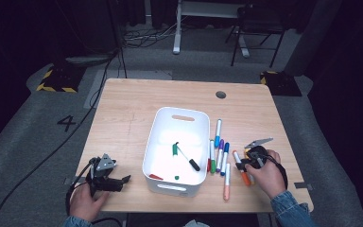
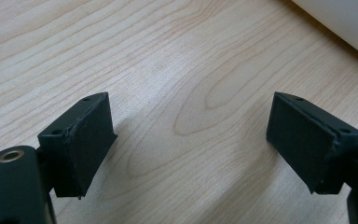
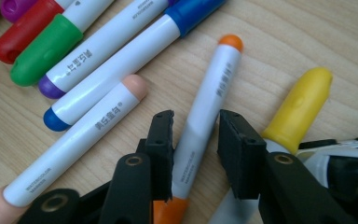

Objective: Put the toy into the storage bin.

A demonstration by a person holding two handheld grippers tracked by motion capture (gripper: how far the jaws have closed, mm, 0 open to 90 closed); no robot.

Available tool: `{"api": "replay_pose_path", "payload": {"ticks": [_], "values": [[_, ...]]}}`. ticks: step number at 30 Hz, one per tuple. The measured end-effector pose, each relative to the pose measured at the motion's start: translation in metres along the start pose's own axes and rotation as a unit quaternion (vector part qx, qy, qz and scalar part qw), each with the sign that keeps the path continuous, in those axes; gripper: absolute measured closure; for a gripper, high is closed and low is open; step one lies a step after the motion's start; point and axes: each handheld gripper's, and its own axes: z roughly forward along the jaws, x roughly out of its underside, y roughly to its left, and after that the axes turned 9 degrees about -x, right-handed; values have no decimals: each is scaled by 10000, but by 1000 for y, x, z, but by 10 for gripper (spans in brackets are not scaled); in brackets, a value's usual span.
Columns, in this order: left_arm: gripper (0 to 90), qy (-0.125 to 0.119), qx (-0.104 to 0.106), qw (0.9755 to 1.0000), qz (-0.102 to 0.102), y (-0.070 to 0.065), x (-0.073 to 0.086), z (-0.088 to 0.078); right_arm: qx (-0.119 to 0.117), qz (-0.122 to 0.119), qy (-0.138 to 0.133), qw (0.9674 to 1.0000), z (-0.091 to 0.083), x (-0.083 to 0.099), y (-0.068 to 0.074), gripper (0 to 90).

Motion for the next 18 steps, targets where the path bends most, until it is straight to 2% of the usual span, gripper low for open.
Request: {"api": "replay_pose_path", "payload": {"ticks": [9, 18], "values": [[151, 1, 2, 10000, -12, 0, 0, 0, 225, 37, -59, 9997, 3, 0, 9, 720], [150, 4, 8, 10000, -7, 0, 0, 0, 271, 188, -137, 9994, 3, 2, 11, 763]]}}
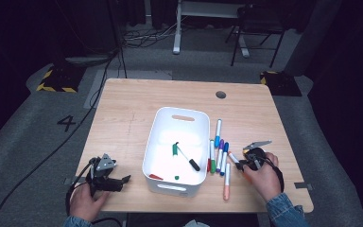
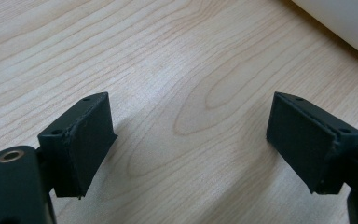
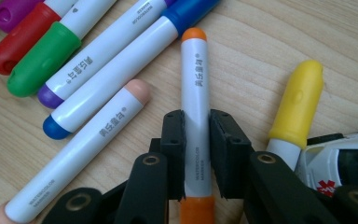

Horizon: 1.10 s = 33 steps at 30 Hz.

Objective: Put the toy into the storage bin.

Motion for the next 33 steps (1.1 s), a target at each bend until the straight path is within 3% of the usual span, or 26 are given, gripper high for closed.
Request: {"api": "replay_pose_path", "payload": {"ticks": [13, 22, 33], "values": [[151, -3, -6, 10000, -4, 0, 0, 0, -52, 197, -48, 9998, -4, 0, 2, 768], [150, -4, -7, 10000, 5, 0, 0, 0, -146, -46, -311, 9994, -29, -12, 11, 769], [150, -1, -1, 10000, 0, 0, 0, 0, -448, -388, -575, 9966, -61, -29, 23, 768]]}}
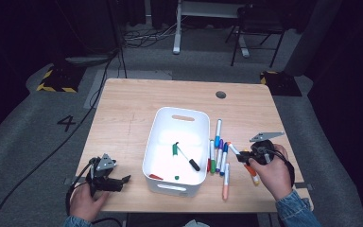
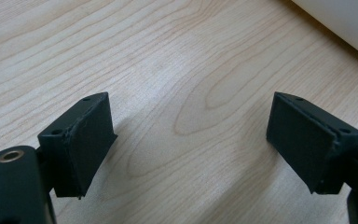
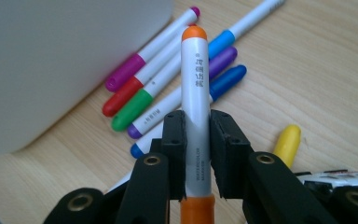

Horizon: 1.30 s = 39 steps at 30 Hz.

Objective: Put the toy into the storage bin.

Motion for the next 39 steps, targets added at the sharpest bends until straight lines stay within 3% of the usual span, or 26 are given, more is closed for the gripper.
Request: {"api": "replay_pose_path", "payload": {"ticks": [10, 20, 39], "values": [[150, -3, -6, 10000, 6, 0, 0, 0, -237, -372, -220, 9988, -21, -23, 19, 769], [151, 0, 0, 10000, 2, 0, 0, 0, -504, -562, -400, 9963, -29, -40, 31, 768], [150, 0, -2, 10000, 4, 0, 0, 0, -951, -1064, -319, 9893, -16, -75, 68, 768]]}}
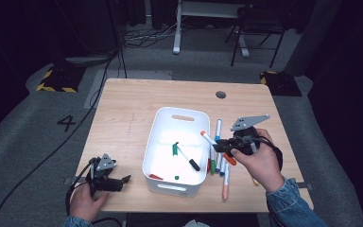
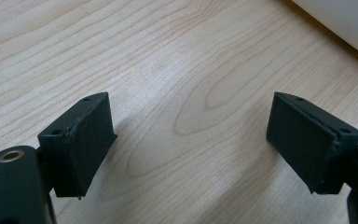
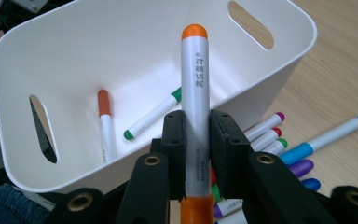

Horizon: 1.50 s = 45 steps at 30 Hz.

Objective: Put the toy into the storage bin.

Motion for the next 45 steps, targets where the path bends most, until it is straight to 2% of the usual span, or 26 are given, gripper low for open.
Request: {"api": "replay_pose_path", "payload": {"ticks": [24, 29, 38, 45], "values": [[150, -2, -5, 10000, 4, 0, 0, 0, -385, -466, 248, 9979, 36, -45, 24, 769], [151, -3, -4, 10000, 2, 0, 0, 0, -439, -486, 306, 9974, 43, -52, 29, 768], [151, -3, -5, 10000, -7, 0, 0, 0, -564, -564, 381, 9961, 57, -57, 32, 769], [151, -3, -5, 10000, 4, 0, 0, 0, -572, -596, 512, 9953, 66, -53, 29, 769]]}}
